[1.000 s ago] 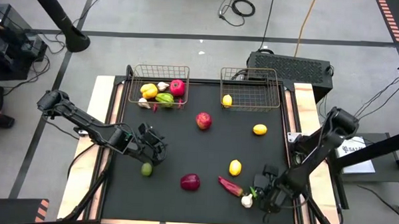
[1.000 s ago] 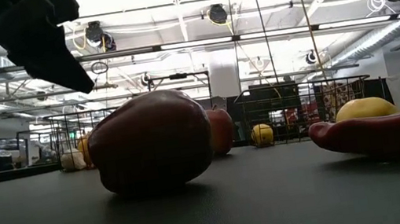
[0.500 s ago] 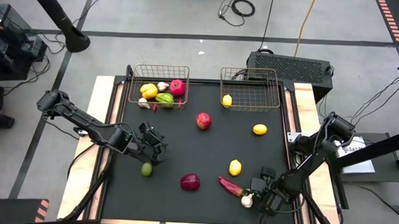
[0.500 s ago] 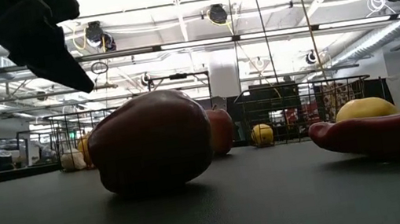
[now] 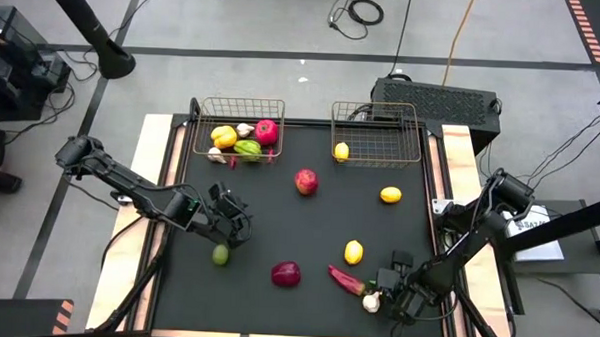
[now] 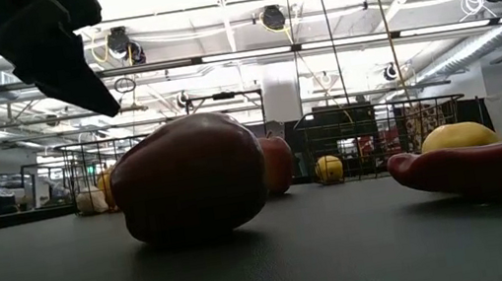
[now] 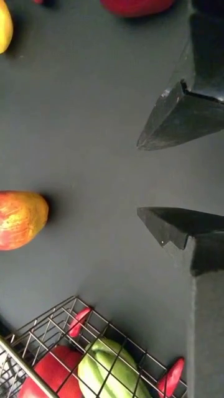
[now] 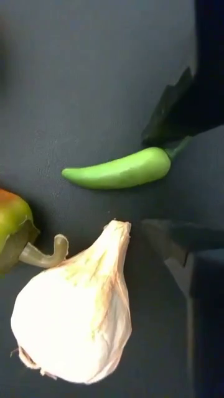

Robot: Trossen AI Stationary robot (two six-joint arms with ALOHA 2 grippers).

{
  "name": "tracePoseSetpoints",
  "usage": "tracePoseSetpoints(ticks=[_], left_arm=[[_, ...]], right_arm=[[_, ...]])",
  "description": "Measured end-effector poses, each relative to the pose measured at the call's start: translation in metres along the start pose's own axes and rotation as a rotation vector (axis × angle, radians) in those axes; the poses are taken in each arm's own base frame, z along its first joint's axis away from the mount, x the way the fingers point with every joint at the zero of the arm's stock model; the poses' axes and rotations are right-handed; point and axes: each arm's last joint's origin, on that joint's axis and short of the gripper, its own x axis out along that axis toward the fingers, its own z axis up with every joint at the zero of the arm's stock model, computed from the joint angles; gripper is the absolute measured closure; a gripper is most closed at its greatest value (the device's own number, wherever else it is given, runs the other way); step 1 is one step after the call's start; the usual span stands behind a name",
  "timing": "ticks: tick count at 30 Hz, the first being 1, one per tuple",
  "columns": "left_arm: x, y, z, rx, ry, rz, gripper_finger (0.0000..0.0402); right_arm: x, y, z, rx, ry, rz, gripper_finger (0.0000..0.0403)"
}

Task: Sort produce into baskets
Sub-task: Put the green chili pepper into the left wire basket

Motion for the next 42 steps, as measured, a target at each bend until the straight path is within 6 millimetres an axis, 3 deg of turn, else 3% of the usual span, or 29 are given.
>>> tracePoseSetpoints(ticks=[6, 15, 23, 29, 35, 42], left_arm=[[0.000, 0.000, 0.000, 0.000, 0.000, 0.000, 0.0235], [0.000, 0.000, 0.000, 0.000, 0.000, 0.000, 0.0235], [0.000, 0.000, 0.000, 0.000, 0.006, -0.009, 0.0235], [-0.008, -0.002, 0.009, 0.003, 0.035, -0.041, 0.0235], [-0.019, -0.002, 0.023, 0.015, 0.028, -0.012, 0.0235], [-0.023, -0.002, 0.030, 0.062, -0.014, 0.015, 0.0235]], right_arm=[[0.000, -0.001, 0.000, -0.031, -0.012, -0.012, 0.0268], [0.001, -0.002, 0.000, -0.033, -0.011, -0.023, 0.0319], [-0.001, -0.003, 0.000, -0.036, -0.007, -0.029, 0.0337], [-0.012, -0.013, 0.003, -0.055, 0.009, -0.046, 0.0337], [-0.028, -0.035, 0.020, -0.077, 0.010, -0.080, 0.0337], [-0.044, -0.066, 0.062, -0.130, -0.136, -0.084, 0.0337]])
